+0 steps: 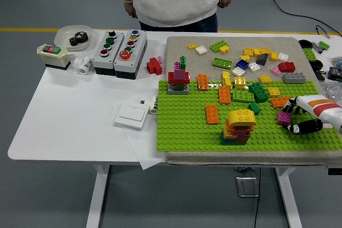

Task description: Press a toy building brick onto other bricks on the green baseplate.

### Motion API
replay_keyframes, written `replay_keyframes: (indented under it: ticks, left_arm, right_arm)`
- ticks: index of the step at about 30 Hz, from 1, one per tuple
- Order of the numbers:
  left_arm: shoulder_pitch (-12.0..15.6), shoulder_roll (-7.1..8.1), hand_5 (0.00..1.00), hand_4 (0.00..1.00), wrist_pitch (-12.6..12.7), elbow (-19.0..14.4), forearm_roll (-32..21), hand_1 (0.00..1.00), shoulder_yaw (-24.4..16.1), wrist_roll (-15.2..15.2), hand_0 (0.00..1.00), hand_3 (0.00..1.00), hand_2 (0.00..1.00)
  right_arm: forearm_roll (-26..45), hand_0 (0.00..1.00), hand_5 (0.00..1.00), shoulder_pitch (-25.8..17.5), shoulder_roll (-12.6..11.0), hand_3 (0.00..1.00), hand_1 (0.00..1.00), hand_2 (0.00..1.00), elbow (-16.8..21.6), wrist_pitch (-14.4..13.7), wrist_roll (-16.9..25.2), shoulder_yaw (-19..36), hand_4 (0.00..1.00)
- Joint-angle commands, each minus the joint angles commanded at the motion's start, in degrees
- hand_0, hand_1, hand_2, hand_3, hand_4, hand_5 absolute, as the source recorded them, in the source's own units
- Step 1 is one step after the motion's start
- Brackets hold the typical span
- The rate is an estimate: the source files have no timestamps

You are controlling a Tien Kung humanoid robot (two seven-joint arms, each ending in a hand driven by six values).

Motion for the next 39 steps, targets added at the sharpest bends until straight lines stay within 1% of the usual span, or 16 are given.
replay_keyframes:
  ticks: [1, 7, 8, 17, 31, 37, 39]
  left_arm:
    - [0.0, -0.01, 0.662, 0.647, 0.0, 0.0, 0.01, 0.77, -0.01, 0.0, 0.775, 0.585, 0.74]
    - [-0.04, -0.01, 0.662, 0.647, 0.0, 0.0, -0.06, 0.77, 0.05, -0.02, 0.775, 0.585, 0.74]
    - [-0.05, -0.01, 0.662, 0.647, 0.0, 0.0, -0.06, 0.769, 0.04, -0.01, 0.775, 0.585, 0.74]
    - [-0.09, -0.03, 0.662, 0.646, 0.0, -0.01, -0.13, 0.77, 0.09, -0.04, 0.775, 0.585, 0.74]
    - [-0.13, -0.01, 0.66, 0.646, 0.05, -0.01, -0.41, 0.77, 0.3, -0.15, 0.776, 0.585, 0.741]
    - [-0.11, -0.03, 0.662, 0.647, 0.08, 0.0, -0.47, 0.77, 0.3, -0.16, 0.777, 0.585, 0.741]
    - [-0.1, -0.03, 0.663, 0.648, 0.03, 0.02, -0.35, 0.771, 0.24, -0.14, 0.777, 0.585, 0.741]
  right_arm:
    - [-0.02, 0.451, 0.395, -0.01, 0.02, 0.583, 0.498, 0.567, -0.02, -0.1, 0.04, -0.01, 0.768]
    - [-0.08, 0.451, 0.395, -0.03, 0.1, 0.583, 0.498, 0.567, -0.28, -0.75, 0.36, -0.06, 0.768]
    - [-0.06, 0.432, 0.39, -0.06, 0.1, 0.567, 0.484, 0.558, -0.37, -0.87, 0.46, -0.05, 0.745]
    - [0.2, 0.424, 0.379, -0.1, 0.21, 0.558, 0.466, 0.545, -0.79, -1.9, 1.18, -0.03, 0.724]
    - [0.14, 0.396, 0.391, -0.2, 0.18, 0.546, 0.441, 0.526, -0.85, -2.57, 1.7, 0.21, 0.701]
    - [0.28, 0.388, 0.39, -0.41, 0.04, 0.542, 0.438, 0.523, -0.4, -3.03, 2.02, 1.29, 0.696]
    - [0.3, 0.385, 0.378, -0.51, -0.12, 0.537, 0.434, 0.519, 0.08, -3.17, 2.12, 1.95, 0.68]
